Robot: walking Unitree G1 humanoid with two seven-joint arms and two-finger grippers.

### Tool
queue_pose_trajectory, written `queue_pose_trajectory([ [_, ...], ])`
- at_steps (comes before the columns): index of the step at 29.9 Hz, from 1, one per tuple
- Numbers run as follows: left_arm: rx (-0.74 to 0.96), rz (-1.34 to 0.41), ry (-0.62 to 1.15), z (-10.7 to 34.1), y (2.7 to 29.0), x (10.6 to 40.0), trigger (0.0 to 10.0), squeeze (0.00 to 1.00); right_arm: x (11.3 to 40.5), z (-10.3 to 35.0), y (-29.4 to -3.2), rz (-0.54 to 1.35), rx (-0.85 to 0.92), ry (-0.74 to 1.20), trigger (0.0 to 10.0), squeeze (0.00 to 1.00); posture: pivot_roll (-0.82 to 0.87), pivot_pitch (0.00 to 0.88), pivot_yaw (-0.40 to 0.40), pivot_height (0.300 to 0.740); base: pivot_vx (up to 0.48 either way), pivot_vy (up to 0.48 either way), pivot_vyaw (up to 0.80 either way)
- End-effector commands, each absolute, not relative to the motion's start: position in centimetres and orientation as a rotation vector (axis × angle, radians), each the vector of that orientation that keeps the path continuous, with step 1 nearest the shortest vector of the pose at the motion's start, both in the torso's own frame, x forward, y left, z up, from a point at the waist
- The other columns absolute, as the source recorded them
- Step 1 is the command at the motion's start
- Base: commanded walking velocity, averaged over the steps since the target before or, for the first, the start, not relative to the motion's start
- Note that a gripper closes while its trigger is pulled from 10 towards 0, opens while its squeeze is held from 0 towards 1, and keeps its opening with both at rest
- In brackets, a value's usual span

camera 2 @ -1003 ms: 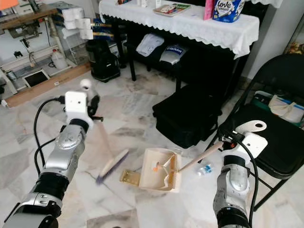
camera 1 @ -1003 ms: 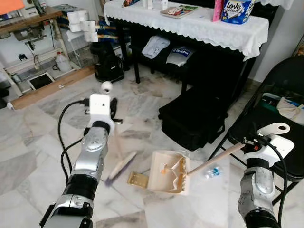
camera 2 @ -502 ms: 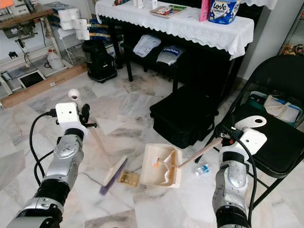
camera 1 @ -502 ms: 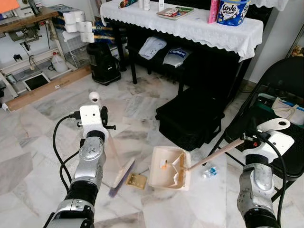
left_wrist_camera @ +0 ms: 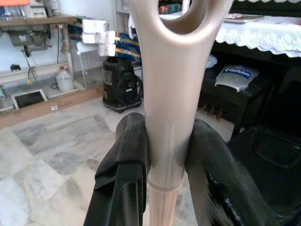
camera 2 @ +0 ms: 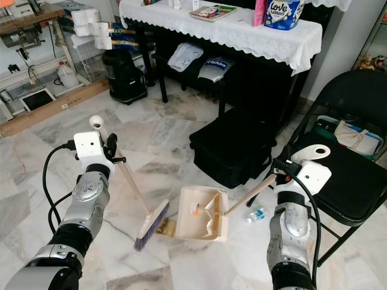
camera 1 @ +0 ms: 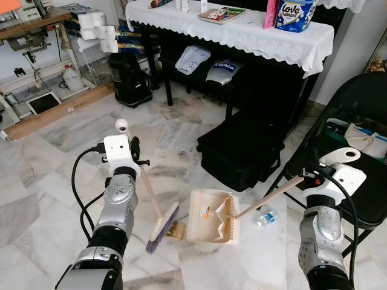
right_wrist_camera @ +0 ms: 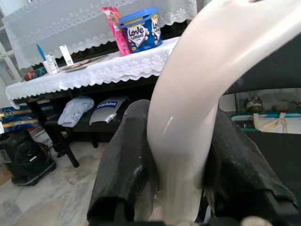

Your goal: Sweep floor

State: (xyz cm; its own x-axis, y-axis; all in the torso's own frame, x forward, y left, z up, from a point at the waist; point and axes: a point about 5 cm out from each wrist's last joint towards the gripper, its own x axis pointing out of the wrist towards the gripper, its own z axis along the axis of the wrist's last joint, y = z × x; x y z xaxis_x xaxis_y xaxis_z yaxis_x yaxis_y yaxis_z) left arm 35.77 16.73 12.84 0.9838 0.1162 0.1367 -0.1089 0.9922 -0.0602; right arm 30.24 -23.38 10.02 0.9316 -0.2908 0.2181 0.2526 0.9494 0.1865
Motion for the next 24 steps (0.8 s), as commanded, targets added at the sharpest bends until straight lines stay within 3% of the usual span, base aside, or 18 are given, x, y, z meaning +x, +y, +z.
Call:
queue_pose_trajectory([
  [1,-0.025,0.129,-0.179,13.36,17.9,35.75,10.0,0.0,30.42,10.79,-22.7,-0.276,0.157,-0.294,10.0,0.0,-0.11,0.0,0.09,0.74,0.0,0.0,0.79],
  [24,-0.045,0.154,-0.207,13.82,17.63,35.7,10.0,0.0,30.57,11.45,-21.77,-0.235,0.169,-0.314,10.0,0.0,-0.12,0.0,0.088,0.74,0.0,0.0,0.79],
])
